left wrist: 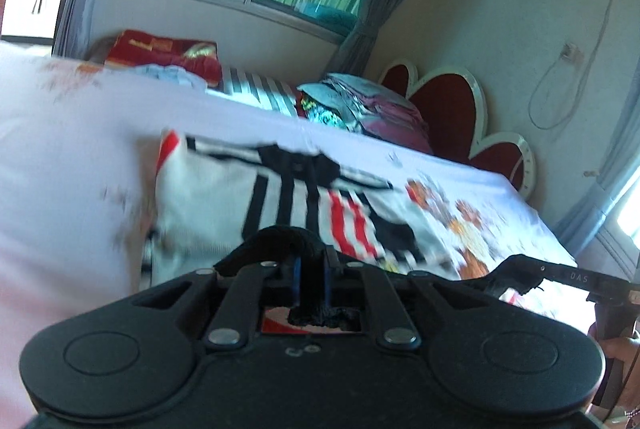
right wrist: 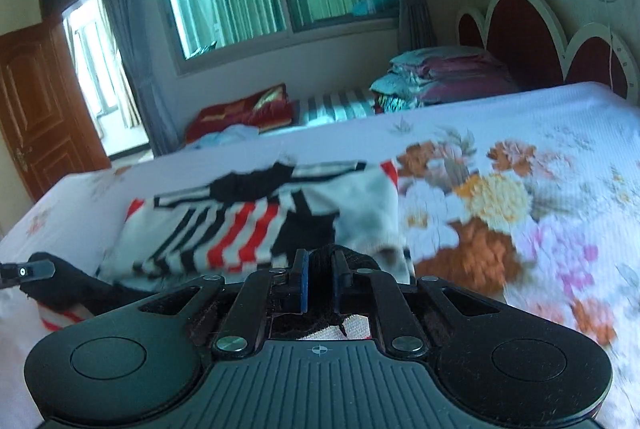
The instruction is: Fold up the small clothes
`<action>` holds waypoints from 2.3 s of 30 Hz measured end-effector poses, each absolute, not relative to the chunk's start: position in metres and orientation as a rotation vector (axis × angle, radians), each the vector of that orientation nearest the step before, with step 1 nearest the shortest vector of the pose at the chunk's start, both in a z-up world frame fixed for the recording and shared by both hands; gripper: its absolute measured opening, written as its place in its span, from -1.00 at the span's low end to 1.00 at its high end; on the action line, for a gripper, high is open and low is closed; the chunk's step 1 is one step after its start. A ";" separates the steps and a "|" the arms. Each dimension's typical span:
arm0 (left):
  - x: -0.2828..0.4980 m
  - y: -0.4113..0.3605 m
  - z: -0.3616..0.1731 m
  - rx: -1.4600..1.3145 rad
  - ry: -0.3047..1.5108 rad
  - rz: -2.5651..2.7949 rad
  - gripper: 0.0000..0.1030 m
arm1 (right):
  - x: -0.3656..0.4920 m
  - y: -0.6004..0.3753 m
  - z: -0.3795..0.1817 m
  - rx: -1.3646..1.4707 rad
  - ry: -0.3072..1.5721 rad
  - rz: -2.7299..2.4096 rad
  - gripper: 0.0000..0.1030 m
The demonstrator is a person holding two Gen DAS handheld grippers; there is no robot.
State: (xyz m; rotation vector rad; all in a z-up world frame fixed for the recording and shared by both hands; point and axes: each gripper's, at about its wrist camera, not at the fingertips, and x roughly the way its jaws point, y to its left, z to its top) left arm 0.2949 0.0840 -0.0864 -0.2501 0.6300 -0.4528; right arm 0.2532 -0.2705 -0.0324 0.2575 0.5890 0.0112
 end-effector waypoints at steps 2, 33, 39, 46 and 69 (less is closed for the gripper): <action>0.318 0.079 -0.085 -0.241 0.622 -0.440 -0.83 | 0.281 -0.277 -0.033 0.284 0.568 -0.002 -0.81; 0.501 0.085 -0.133 -0.219 0.731 -0.242 0.48 | 0.497 -0.330 -0.120 0.318 0.725 0.018 0.62; 0.517 0.069 -0.149 -0.134 0.791 -0.283 0.31 | 0.508 -0.319 -0.131 0.257 0.774 0.111 0.61; 0.529 0.060 -0.167 -0.114 0.818 -0.282 -0.12 | 0.513 -0.317 -0.136 0.244 0.788 0.188 0.39; 0.513 0.052 -0.158 -0.086 0.716 -0.291 -0.91 | 0.517 -0.310 -0.136 0.128 0.772 0.222 -0.85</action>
